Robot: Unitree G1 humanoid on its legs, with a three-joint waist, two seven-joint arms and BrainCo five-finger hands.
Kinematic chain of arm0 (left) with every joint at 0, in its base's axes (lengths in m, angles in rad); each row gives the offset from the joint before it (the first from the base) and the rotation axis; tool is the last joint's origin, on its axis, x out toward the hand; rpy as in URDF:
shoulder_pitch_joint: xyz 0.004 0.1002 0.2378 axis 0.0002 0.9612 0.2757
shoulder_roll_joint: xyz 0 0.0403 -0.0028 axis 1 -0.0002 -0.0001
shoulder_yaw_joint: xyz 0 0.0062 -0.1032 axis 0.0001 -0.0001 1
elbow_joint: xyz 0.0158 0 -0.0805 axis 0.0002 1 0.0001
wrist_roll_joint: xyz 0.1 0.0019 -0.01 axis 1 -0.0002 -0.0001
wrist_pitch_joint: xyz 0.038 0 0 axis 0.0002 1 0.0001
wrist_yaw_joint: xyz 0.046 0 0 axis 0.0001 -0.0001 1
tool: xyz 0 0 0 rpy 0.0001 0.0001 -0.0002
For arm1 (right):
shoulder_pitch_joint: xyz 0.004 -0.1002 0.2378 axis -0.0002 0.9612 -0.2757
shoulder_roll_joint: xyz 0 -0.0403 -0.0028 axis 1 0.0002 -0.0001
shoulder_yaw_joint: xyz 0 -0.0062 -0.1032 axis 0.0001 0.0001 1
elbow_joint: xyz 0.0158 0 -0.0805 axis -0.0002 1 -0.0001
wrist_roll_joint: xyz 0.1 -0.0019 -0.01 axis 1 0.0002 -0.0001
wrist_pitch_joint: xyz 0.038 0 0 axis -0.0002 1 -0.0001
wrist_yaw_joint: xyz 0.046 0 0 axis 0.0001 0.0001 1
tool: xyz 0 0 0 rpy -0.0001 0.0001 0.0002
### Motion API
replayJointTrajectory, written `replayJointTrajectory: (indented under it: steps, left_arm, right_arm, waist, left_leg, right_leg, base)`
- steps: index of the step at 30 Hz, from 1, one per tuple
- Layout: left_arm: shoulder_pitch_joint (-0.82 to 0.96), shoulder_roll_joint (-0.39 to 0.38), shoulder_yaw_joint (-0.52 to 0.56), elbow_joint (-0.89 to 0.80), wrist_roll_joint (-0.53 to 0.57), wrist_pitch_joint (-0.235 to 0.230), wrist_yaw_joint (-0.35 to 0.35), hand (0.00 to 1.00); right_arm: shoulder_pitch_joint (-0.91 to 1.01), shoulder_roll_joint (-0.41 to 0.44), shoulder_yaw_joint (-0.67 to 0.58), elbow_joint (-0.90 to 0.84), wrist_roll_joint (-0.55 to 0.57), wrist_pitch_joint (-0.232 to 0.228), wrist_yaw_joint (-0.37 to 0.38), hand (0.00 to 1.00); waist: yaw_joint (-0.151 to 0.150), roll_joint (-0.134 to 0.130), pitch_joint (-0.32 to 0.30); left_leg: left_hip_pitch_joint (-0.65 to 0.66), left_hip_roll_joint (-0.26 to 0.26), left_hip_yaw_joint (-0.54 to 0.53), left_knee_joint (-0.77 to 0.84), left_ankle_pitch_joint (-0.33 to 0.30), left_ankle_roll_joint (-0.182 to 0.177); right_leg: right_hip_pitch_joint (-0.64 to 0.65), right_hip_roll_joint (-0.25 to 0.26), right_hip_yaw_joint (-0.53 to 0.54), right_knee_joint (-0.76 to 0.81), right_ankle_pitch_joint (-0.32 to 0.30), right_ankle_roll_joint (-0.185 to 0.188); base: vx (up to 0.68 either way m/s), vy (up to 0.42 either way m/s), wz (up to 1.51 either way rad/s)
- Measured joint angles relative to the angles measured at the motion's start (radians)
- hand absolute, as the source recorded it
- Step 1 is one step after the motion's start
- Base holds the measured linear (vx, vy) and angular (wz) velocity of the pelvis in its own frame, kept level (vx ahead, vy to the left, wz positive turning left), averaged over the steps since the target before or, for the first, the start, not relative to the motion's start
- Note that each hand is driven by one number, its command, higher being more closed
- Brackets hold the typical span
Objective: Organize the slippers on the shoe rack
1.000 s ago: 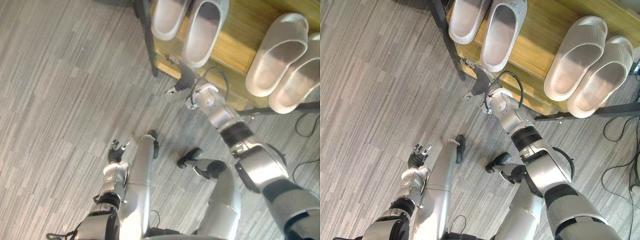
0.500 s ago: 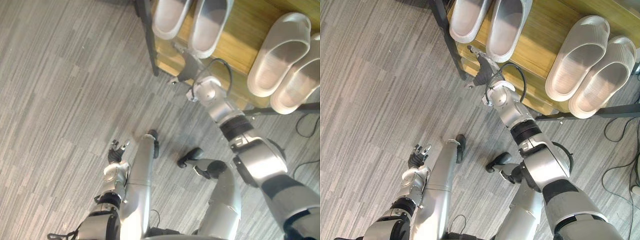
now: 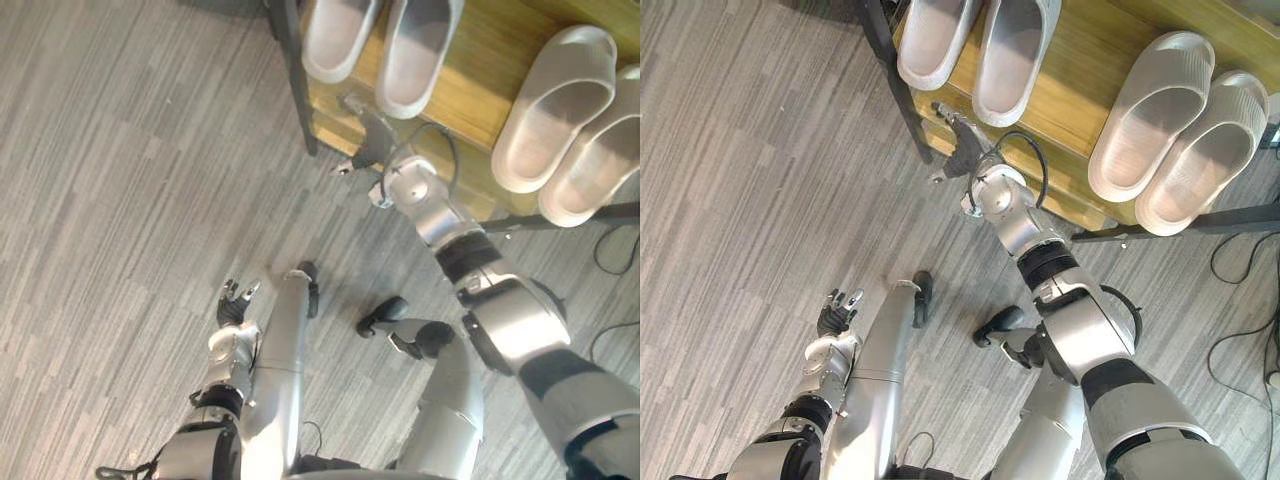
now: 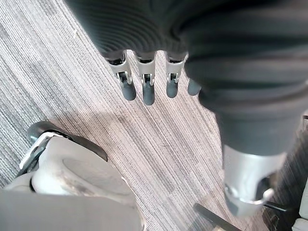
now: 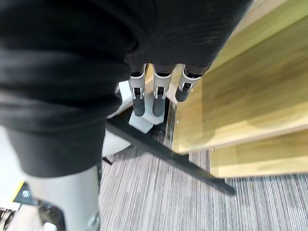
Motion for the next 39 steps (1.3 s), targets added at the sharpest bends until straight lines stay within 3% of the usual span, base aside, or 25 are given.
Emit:
replayJointTrajectory:
  steps: [7,13,19,23,31,39]
  left_arm:
    - [0.003,-0.017,-0.001,0.001,0.002,0.005,-0.014,0.0]
    - [0.027,-0.008,-0.001,0.001,0.021,0.008,-0.012,0.0]
    - [0.033,-0.01,-0.026,0.011,0.022,0.015,-0.018,0.0]
    - [0.034,-0.011,-0.044,0.018,0.024,0.025,-0.019,0.0]
    - [0.035,-0.02,-0.009,0.009,0.039,0.031,-0.016,0.0]
    - [0.031,-0.019,0.039,-0.007,0.038,0.032,-0.011,0.0]
  right_arm:
    - [0.146,0.004,0.031,-0.096,0.024,-0.007,0.009,0.0]
    - [0.342,0.047,0.037,-0.277,0.04,-0.032,-0.002,0.0]
    - [0.543,0.101,-0.137,-0.469,0.156,-0.085,-0.072,0.0]
    - [0.599,0.152,-0.255,-0.548,0.183,-0.107,-0.153,0.0]
    - [0.615,0.234,-0.46,-0.548,0.186,-0.085,-0.294,0.0]
    - [0.498,0.245,-0.513,-0.415,0.308,-0.067,-0.305,0.0]
  waist:
    - [-0.012,0.004,-0.002]
    - [-0.04,0.002,-0.005]
    - [-0.077,-0.003,-0.01]
    - [-0.086,-0.005,-0.011]
    - [-0.093,-0.006,-0.011]
    - [-0.093,-0.008,-0.01]
  left_leg:
    - [0.074,0.002,0.012,-0.016,-0.001,0.0]
    - [0.209,0.052,0.078,-0.123,0.015,0.002]
    - [0.299,0.067,0.114,-0.199,0.048,0.004]
    - [0.324,0.068,0.132,-0.211,0.05,0.005]
    - [0.325,0.068,0.125,-0.209,0.053,-0.002]
    - [0.256,0.072,0.124,-0.179,0.059,0.003]
  right_leg:
    - [0.062,0.005,0.009,-0.016,0.001,0.001]
    - [0.16,0.047,0.016,-0.119,0.042,-0.009]
    - [0.232,0.062,0.011,-0.182,0.067,-0.003]
    - [0.235,0.062,0.028,-0.182,0.069,-0.004]
    - [0.241,0.065,0.027,-0.178,0.057,0.015]
    - [0.168,0.065,0.042,-0.15,0.058,0.014]
  base:
    - [0.0,0.004,-0.01]
    - [-0.01,-0.007,-0.13]
    - [0.0,-0.007,-0.01]
    - [-0.01,-0.01,-0.08]
    - [-0.03,-0.003,0.02]
    - [-0.02,0.003,-0.01]
